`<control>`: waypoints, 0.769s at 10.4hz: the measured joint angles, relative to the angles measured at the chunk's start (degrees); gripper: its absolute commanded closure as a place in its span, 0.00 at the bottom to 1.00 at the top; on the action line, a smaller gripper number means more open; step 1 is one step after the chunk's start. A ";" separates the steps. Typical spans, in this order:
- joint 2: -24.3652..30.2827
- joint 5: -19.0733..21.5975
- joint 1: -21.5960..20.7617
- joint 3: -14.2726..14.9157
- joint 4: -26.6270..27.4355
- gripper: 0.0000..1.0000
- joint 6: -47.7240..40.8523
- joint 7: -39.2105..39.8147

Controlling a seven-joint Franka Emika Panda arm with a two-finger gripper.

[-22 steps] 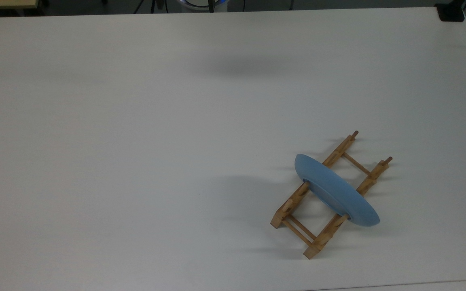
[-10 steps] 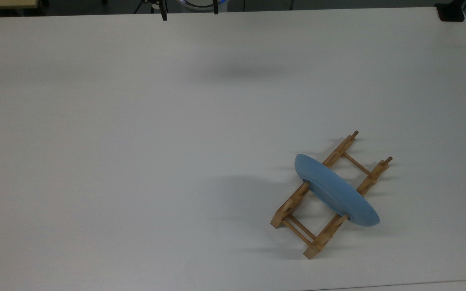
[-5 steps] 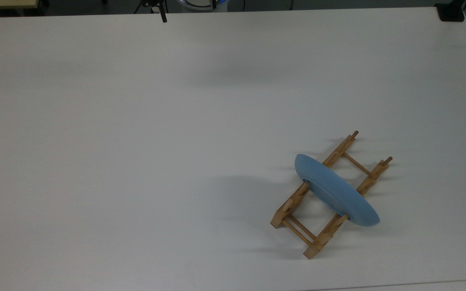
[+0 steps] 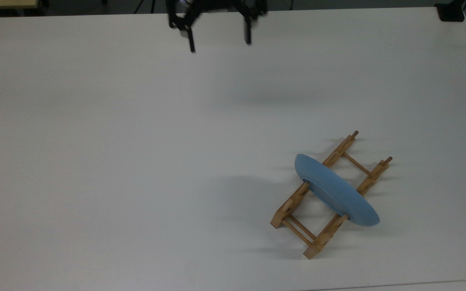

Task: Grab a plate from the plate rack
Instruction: 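Move the open gripper down toward the rim of the blue plate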

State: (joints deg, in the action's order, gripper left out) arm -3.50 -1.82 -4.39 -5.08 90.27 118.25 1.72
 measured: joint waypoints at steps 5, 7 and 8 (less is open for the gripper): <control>-11.08 -22.93 -8.37 -1.19 -0.05 0.00 17.83 -31.83; -14.66 -32.78 -10.56 -1.22 -0.16 0.03 20.50 -42.31; -16.22 -36.98 -11.17 -1.22 -0.21 0.04 22.25 -46.48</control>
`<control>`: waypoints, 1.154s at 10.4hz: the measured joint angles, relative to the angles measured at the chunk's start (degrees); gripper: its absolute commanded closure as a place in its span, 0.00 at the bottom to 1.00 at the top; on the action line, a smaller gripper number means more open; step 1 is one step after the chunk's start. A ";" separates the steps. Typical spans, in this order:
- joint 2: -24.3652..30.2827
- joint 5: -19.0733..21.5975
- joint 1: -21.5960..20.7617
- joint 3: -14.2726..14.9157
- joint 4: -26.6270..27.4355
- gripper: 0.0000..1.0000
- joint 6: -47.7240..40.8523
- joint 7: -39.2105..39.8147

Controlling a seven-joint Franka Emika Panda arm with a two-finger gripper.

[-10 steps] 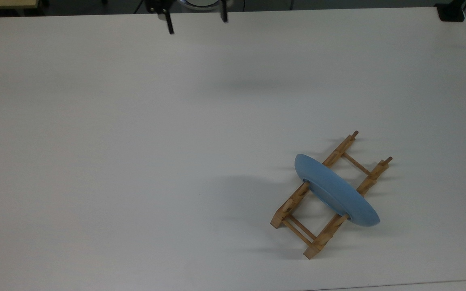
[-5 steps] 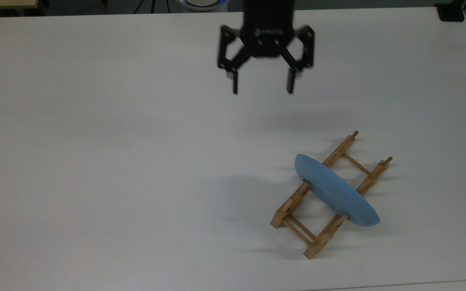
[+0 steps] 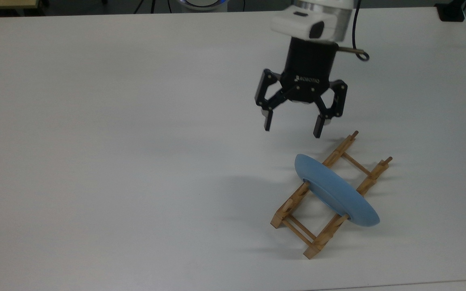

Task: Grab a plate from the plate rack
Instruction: 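Move the open gripper down toward the rim of the blue plate, then close the gripper on the plate rim and lift it from the rack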

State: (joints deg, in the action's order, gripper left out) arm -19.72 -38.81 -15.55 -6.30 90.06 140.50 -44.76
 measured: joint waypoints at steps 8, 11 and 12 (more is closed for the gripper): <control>-8.30 -7.89 -1.08 0.01 -5.91 1.00 1.26 -7.64; -8.48 -7.89 -1.19 -0.43 -6.15 1.00 1.26 -7.66; -8.48 -7.89 -1.21 -0.75 -6.31 1.00 1.26 -7.67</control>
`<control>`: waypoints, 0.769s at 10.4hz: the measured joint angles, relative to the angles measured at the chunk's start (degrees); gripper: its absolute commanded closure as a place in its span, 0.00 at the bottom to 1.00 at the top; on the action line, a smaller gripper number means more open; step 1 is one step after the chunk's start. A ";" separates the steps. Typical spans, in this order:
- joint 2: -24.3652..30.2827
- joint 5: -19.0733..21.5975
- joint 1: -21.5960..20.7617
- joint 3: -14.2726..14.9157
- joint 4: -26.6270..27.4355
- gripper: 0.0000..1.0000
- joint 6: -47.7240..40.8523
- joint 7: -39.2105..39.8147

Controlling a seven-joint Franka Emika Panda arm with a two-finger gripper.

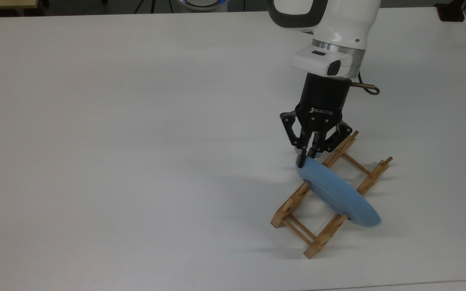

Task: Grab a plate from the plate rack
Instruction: 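Close the gripper on the plate rim and lift it from the rack, then carry the blue plate away from the rack and lower it flat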

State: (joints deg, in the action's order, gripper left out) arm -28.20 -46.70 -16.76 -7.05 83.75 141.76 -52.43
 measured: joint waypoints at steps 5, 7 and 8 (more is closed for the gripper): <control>2.46 0.03 0.16 -0.86 -1.83 1.00 0.00 -0.57; 6.65 4.59 1.77 -2.42 -1.88 1.00 -1.67 -0.37; 9.35 8.69 2.79 -3.30 -1.83 1.00 -5.67 2.44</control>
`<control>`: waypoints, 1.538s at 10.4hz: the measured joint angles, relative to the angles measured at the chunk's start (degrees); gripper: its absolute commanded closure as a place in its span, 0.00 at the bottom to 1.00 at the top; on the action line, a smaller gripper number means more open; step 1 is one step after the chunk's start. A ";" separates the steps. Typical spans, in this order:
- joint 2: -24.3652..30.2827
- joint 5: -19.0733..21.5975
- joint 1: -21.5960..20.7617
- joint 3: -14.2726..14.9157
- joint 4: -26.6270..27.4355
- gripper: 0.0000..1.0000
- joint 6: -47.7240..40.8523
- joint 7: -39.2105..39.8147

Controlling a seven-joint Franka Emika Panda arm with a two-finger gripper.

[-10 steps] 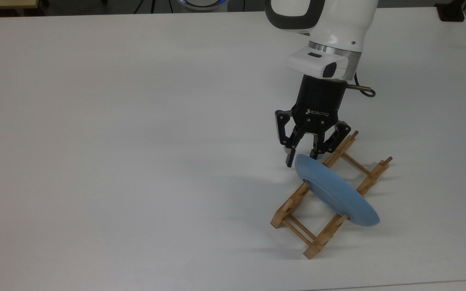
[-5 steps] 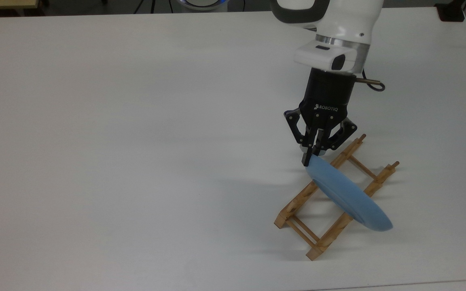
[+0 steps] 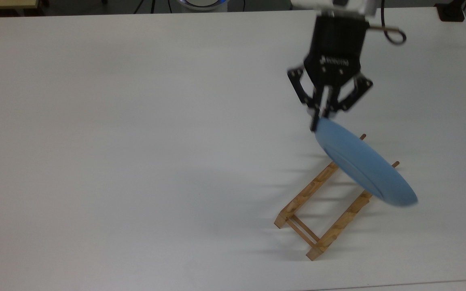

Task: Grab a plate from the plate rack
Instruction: 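Carry the blue plate away from the rack and lower it flat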

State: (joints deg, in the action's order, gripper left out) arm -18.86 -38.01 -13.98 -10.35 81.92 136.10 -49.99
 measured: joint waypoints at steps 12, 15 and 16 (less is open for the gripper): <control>14.57 55.77 26.78 3.51 13.39 1.00 -47.40 74.98; 12.37 55.87 27.43 3.52 26.91 1.00 -29.39 79.05; 10.94 55.87 27.67 3.55 29.16 1.00 -26.10 79.26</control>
State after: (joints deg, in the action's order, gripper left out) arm -7.91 17.87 13.70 -6.80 111.08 109.99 29.27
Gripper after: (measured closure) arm 0.930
